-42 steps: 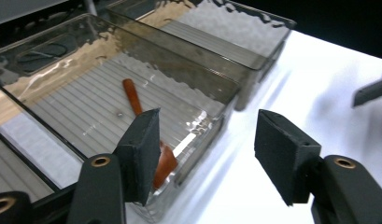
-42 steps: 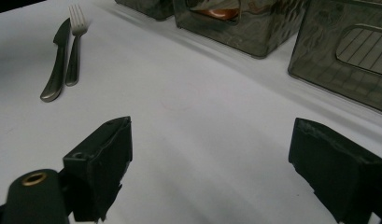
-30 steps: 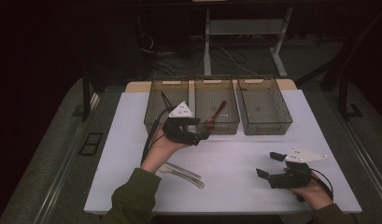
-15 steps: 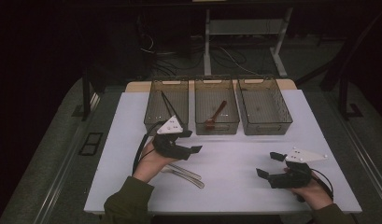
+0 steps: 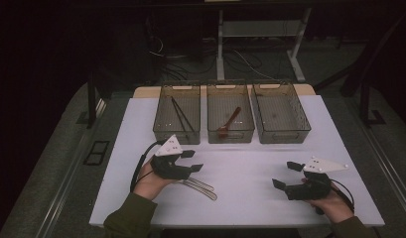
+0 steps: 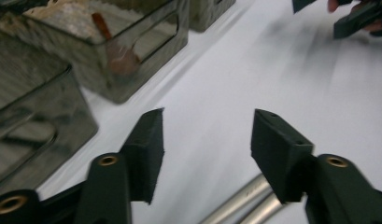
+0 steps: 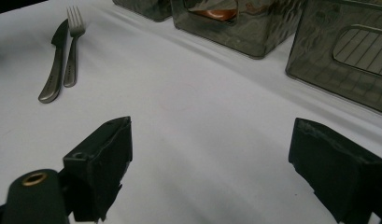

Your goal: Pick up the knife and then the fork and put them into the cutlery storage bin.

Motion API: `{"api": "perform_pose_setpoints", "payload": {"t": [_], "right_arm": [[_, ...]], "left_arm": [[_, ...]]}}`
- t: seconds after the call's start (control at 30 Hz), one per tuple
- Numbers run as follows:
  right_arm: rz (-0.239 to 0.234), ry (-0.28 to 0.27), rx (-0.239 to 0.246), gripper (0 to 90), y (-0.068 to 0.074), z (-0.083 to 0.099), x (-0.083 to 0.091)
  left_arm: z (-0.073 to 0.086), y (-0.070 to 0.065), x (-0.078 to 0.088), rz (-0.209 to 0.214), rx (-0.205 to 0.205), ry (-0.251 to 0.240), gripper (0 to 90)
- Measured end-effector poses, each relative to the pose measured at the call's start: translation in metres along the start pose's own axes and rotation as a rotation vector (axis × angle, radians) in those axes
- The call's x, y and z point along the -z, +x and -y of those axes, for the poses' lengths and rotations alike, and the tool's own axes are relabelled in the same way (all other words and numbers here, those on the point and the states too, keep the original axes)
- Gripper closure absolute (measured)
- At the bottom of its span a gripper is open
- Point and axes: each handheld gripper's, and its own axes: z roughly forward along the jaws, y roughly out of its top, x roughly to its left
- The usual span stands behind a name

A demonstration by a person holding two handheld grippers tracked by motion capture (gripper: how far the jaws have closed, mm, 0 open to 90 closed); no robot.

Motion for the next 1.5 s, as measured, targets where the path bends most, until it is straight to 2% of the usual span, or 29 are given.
{"api": "perform_pose_setpoints", "payload": {"t": [0.27, 0.37, 0.57, 0.77, 0.9, 1.1, 1.23, 1.5], "right_arm": [[0.004, 0.001, 0.000, 13.9, 0.000, 0.000, 0.001], [0.003, 0.006, 0.003, 13.9, 0.000, 0.000, 0.000], [0.003, 0.004, 0.002, 13.9, 0.000, 0.000, 0.000], [0.002, 0.006, 0.002, 13.9, 0.000, 0.000, 0.000], [0.003, 0.006, 0.003, 13.9, 0.000, 0.000, 0.000], [0.004, 0.005, 0.006, 13.9, 0.000, 0.000, 0.000], [0.005, 0.005, 0.005, 13.9, 0.000, 0.000, 0.000], [0.004, 0.006, 0.004, 13.9, 0.000, 0.000, 0.000]], "left_arm": [[0.018, 0.011, 0.015, -0.038, 0.024, 0.048, 68.7], [0.025, 0.016, 0.019, -0.070, 0.030, 0.077, 76.3], [0.035, 0.024, 0.026, -0.068, 0.061, 0.111, 88.5], [0.045, 0.027, 0.025, -0.074, 0.059, 0.169, 89.0], [0.047, 0.028, 0.020, -0.061, 0.062, 0.181, 89.0], [0.049, 0.025, 0.005, -0.033, 0.042, 0.229, 89.0], [0.050, 0.024, 0.000, -0.032, 0.020, 0.258, 89.0], [0.051, 0.023, -0.003, -0.043, 0.012, 0.266, 89.2]]}}
